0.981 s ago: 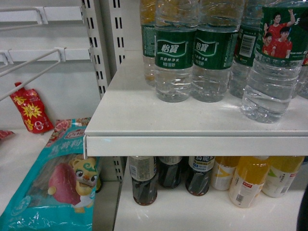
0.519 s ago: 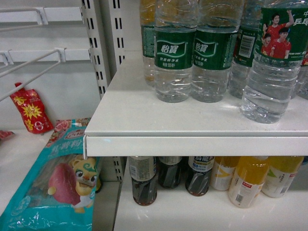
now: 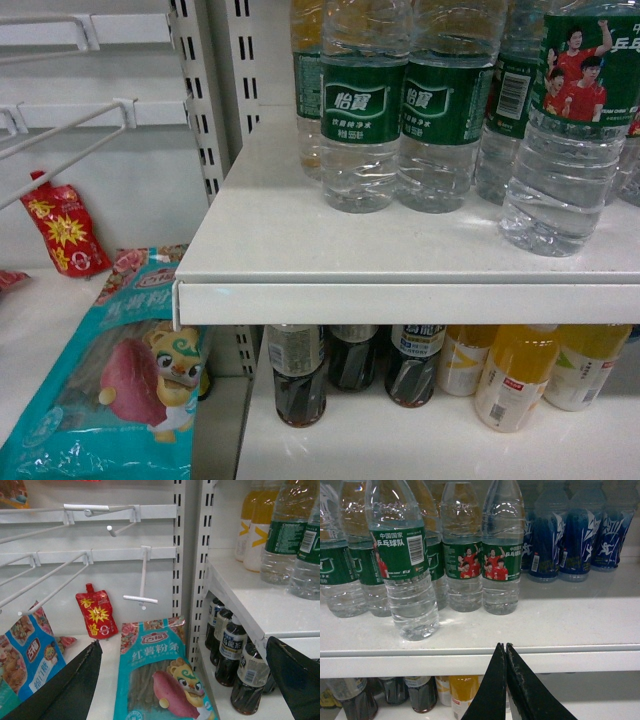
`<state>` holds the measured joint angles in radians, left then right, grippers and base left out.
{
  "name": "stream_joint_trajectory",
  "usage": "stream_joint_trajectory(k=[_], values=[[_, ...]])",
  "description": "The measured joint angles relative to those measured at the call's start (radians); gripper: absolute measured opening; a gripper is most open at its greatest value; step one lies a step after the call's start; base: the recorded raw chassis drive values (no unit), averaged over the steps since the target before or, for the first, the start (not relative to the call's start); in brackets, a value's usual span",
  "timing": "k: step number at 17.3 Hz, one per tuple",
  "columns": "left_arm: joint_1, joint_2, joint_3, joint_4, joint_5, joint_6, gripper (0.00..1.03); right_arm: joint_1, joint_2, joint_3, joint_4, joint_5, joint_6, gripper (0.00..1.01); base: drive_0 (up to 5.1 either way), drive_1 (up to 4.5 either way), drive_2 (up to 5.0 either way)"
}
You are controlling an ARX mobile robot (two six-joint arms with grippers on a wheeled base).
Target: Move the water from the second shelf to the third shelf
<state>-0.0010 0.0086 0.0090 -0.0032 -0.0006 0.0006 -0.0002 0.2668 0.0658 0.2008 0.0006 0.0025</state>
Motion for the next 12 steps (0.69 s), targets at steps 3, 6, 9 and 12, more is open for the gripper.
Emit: stream_joint_trajectory(k=[3, 6, 9, 12], values=[[0.0, 0.0, 0.0, 0.0, 0.0, 0.0, 0.98, 0.0, -0.051, -0.021, -0.029, 0.0, 0.0, 0.02, 0.0, 0.0, 0.0], [0.0, 0.0, 0.0, 0.0, 0.0, 0.0, 0.98, 0.0, -0.13, -0.053, -0.083, 0.0, 0.0, 0.02, 0.0, 0.0, 0.0], [0.0, 0.0, 0.0, 0.0, -0.001, 0.0, 0.98, 0.0, -0.262, -0.053, -0.212, 0.0, 0.0, 0.02, 0.0, 0.0, 0.0], [0.0, 0.0, 0.0, 0.0, 0.0, 0.0, 0.98, 0.0, -0.262, -0.053, -0.205, -0.001, 0.0, 0.02, 0.0, 0.0, 0.0]])
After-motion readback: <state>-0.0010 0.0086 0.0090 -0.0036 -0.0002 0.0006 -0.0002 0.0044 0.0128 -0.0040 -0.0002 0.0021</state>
